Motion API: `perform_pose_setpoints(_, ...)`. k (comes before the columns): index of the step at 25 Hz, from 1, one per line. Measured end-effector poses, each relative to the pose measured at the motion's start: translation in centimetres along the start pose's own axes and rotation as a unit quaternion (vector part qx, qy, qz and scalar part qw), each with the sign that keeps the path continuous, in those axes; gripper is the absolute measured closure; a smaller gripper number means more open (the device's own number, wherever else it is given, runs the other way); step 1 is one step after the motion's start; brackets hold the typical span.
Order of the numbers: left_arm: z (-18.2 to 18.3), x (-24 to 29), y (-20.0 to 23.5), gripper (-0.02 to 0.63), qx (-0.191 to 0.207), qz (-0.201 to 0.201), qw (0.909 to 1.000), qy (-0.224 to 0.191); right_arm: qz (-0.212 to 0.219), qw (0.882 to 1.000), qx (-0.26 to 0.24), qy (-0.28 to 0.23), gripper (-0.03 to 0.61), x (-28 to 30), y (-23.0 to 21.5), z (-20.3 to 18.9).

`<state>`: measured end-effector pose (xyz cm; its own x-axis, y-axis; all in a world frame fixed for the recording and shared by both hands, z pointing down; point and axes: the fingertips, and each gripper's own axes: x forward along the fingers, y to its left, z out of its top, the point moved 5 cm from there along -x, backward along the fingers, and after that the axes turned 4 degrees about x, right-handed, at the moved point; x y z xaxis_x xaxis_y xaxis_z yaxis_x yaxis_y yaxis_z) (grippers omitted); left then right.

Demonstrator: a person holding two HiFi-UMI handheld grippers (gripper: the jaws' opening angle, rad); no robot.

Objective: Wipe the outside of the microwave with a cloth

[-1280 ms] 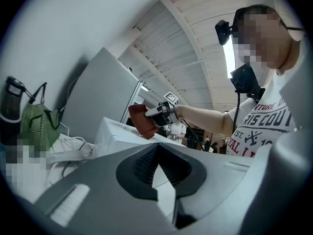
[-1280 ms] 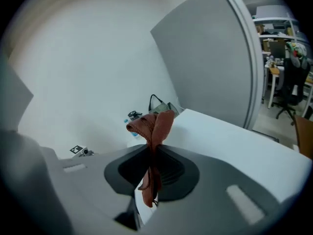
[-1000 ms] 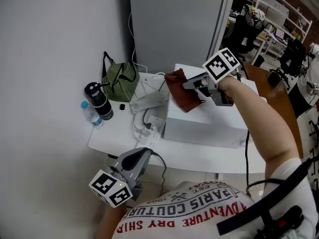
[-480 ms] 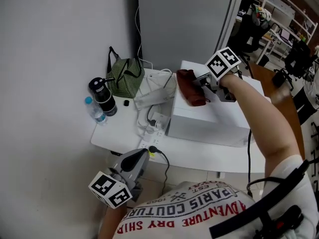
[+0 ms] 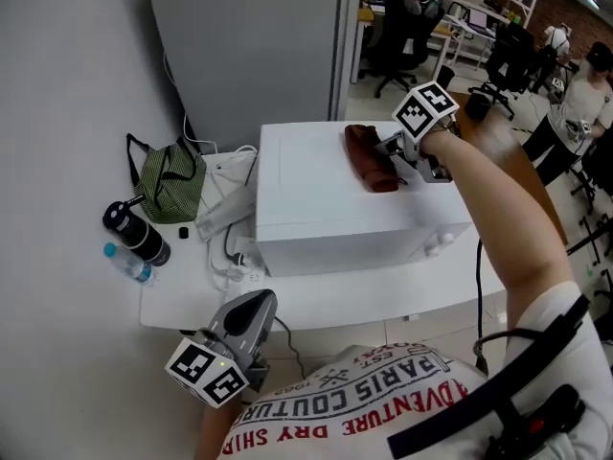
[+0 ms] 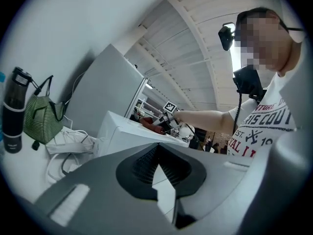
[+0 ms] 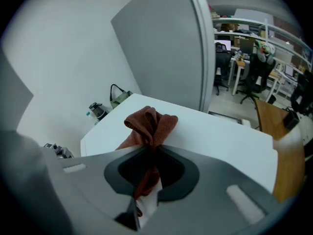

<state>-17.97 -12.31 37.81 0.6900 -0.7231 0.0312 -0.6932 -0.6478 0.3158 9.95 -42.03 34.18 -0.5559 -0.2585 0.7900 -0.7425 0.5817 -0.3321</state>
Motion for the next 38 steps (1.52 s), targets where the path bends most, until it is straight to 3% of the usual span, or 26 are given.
perform_pose_setpoints(6, 0.1, 5.6, -1.8, 0.612, 0.004, -0.062, 0.9978, 0.021, -0.047, 0.997, 0.055, -0.014, 0.541, -6.1, -7.2, -4.7)
perform_pose_setpoints(11, 0.3, 9.5, -3.5, 0.612, 0.012, -0.108, 0.9936, 0.033, -0.078, 0.994, 0.077, -0.021, 0.541, -9.8, -10.7, -8.0)
perform_pose_setpoints(16, 0.4, 12.0, -4.3, 0.612, 0.019, -0.136, 0.9898, 0.039, -0.083, 0.993, 0.075, -0.026, 0.541, -11.3, -11.7, -9.4)
perform_pose_setpoints(21, 0.6, 12.2, -4.5, 0.612, 0.02, -0.135, 0.9899, 0.038, -0.068, 0.997, 0.034, -0.017, 0.541, -11.5, -10.1, -7.9)
perform_pose_setpoints(27, 0.7, 8.4, -2.4, 0.612, 0.016, -0.07, 0.9971, 0.026, 0.002, 0.998, -0.059, -0.029, 0.541, -9.5, -3.5, -0.7)
perform_pose_setpoints(32, 0.8, 3.5, -0.5, 0.612, 0.017, -0.004, 0.9998, 0.01, 0.073, 0.987, -0.133, -0.048, 0.541, -4.8, 4.9, 5.8)
perform_pose_setpoints(38, 0.6, -3.5, 0.5, 0.612, 0.012, 0.091, 0.9956, -0.022, 0.126, 0.976, -0.179, -0.009, 0.541, 3.8, 11.5, 10.4)
